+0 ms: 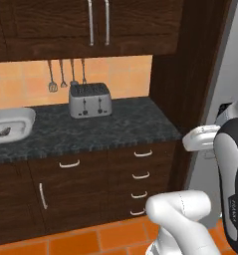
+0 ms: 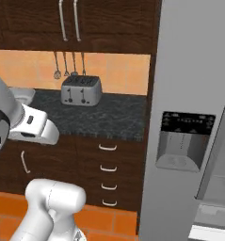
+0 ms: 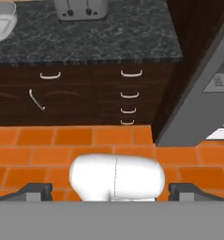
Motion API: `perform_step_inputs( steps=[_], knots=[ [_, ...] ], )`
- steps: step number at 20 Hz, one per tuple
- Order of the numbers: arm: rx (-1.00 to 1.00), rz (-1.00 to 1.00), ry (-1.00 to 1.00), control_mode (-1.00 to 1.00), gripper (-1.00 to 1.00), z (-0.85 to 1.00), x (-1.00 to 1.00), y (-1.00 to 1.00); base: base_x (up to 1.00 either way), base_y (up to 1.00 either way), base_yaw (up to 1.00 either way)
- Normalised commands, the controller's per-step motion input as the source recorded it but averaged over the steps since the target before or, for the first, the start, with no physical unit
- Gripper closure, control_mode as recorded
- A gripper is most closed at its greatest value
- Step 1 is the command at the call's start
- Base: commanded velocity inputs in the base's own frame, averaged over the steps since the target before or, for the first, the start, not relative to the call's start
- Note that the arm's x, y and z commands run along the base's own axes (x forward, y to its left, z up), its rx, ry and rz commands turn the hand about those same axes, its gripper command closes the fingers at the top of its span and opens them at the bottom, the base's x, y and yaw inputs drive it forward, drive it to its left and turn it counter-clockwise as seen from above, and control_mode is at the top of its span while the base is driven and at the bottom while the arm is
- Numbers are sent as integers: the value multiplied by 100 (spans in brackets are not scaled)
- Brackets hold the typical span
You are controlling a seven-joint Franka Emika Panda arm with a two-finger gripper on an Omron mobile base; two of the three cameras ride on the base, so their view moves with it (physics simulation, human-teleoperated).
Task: Place one potato and one fish in each tupperware on the nearby counter, to pack two identical lunches.
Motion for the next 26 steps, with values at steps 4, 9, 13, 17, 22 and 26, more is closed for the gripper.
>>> perform_step_inputs(
  steps=[4,9,13,17,22,26],
  knots=[
    [0,0,0,100,-100,0,0,0,8,-100,4],
    [0,0,0,100,-100,0,0,0,10,-99,9],
    [0,0,0,100,-100,0,0,0,15,-84,18],
    [0,0,0,100,-100,0,0,0,35,-82,14],
    [0,0,0,100,-100,0,0,0,52,-54,4],
    [0,0,0,100,-100,0,0,0,5,-53,-1]
  ],
)
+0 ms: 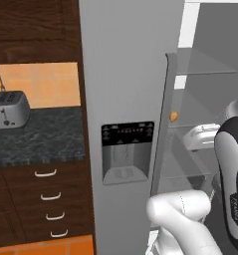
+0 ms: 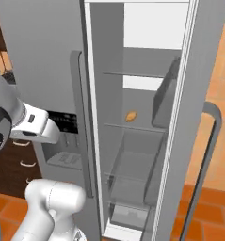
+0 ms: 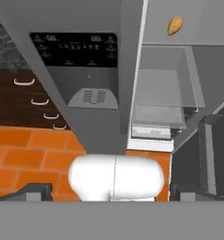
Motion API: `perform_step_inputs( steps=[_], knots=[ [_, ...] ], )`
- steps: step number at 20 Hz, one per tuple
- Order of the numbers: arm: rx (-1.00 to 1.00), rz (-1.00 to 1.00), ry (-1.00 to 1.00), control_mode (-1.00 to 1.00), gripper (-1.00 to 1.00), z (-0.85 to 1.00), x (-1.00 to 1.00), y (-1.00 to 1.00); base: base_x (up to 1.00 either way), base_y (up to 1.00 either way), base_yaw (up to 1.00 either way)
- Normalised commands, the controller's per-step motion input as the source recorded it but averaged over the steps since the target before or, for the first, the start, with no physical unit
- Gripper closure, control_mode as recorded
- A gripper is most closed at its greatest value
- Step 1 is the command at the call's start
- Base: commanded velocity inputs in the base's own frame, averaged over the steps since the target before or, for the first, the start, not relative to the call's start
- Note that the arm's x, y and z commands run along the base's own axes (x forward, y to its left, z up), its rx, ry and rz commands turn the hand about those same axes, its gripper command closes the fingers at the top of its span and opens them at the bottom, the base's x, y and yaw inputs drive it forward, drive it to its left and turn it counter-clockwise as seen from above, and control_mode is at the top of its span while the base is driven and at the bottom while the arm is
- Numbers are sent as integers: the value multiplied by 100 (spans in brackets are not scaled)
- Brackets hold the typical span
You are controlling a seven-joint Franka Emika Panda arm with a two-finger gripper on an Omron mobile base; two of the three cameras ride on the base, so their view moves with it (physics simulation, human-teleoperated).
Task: Place one potato and one fish in each tupperware on the nearby counter, to pack two identical lunches.
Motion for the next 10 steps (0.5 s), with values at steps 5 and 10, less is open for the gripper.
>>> perform_step_inputs(
  steps=[5,10],
  knots=[
    [0,0,0,100,-100,0,0,0,6,-60,-1],
    [0,0,0,-100,-100,0,6,-10,20,-35,-3]
  ],
)
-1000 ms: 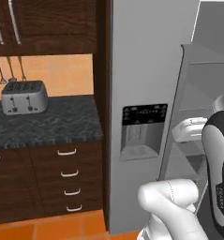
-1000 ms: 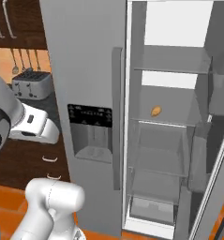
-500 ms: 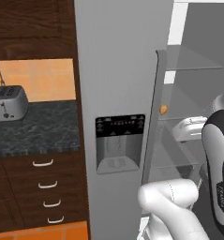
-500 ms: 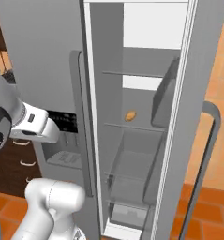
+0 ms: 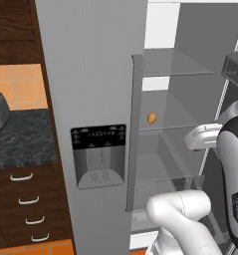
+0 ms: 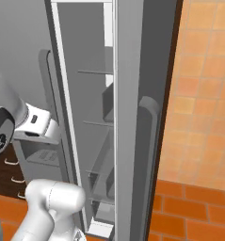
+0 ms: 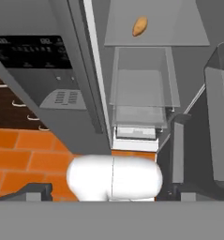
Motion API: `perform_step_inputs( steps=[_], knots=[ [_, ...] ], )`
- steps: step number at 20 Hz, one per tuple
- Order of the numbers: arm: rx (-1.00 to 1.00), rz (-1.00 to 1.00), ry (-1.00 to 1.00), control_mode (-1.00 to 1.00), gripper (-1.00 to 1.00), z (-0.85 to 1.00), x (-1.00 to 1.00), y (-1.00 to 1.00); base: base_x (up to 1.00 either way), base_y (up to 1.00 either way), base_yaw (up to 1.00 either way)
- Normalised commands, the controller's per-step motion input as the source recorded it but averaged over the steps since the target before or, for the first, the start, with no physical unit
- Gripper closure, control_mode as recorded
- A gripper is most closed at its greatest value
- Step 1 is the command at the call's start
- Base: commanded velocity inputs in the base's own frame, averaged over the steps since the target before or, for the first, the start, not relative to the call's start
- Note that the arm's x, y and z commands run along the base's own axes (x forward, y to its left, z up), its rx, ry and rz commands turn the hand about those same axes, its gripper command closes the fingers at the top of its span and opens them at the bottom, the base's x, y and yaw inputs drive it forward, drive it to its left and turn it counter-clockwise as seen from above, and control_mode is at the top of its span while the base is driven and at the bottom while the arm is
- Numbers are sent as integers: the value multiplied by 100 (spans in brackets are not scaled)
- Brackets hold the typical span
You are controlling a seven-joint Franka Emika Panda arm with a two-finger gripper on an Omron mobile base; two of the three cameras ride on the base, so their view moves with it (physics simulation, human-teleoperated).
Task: Place one potato and one fish in each tupperware on the nearby counter, to pack two identical lunches.
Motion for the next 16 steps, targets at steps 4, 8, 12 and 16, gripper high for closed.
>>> perform_step_inputs(
  steps=[4,8,12,16],
  knots=[
    [1,-2,0,-100,-100,-1,47,-76,0,0,0],
    [1,0,0,-100,-100,0,99,-54,0,0,0],
    [0,-3,0,-100,-100,-7,99,-2,0,0,0],
    [0,0,-3,-100,-100,-35,85,15,0,0,0]
  ],
)
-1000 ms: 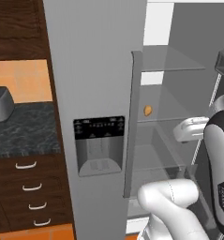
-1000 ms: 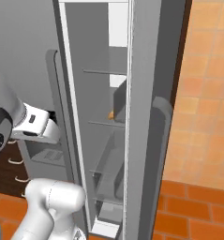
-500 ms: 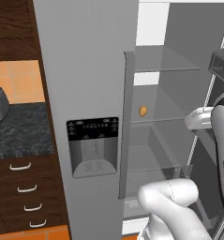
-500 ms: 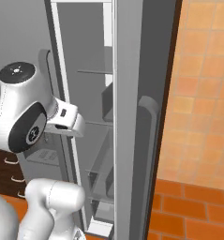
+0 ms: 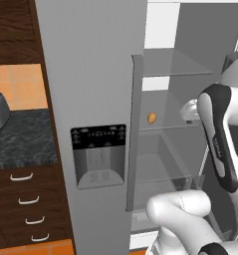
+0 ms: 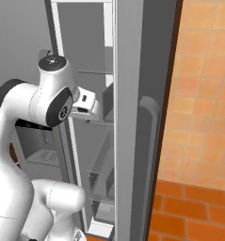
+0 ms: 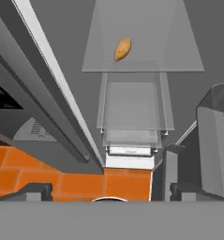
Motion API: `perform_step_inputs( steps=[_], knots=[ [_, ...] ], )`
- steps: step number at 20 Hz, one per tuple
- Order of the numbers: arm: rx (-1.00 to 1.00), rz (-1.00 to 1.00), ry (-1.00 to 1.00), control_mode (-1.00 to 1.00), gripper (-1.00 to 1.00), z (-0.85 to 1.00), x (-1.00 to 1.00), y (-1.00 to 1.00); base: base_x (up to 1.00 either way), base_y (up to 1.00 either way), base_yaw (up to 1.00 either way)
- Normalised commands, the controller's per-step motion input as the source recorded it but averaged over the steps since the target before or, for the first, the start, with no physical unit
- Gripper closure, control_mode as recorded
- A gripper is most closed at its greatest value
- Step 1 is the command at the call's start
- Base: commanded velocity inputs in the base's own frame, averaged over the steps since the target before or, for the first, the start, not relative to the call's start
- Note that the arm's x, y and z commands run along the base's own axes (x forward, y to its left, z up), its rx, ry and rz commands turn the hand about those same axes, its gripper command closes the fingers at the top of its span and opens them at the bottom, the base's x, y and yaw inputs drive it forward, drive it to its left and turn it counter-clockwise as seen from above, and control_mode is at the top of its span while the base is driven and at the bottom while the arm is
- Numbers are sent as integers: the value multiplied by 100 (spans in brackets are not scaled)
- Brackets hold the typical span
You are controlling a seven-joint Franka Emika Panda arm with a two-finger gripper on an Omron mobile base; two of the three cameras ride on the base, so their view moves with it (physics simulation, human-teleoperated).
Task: Place one potato and one fish in each tupperware on the nearby counter, to pack two identical lunches.
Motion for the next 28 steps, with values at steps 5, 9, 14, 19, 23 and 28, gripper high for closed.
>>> perform_step_inputs(
  steps=[5,9,14,19,23,28],
  knots=[
    [1,0,-1,-100,-100,-48,80,0,0,0,0],
    [2,-2,13,-100,-100,-47,74,-3,0,0,0],
    [4,0,18,-100,-100,-34,55,-5,0,0,0],
    [5,1,9,-100,-100,-21,78,0,0,0,0],
    [1,4,0,-100,-100,-39,86,-1,0,0,0],
    [0,0,-19,-100,-100,-35,47,-7,0,0,0]
  ],
)
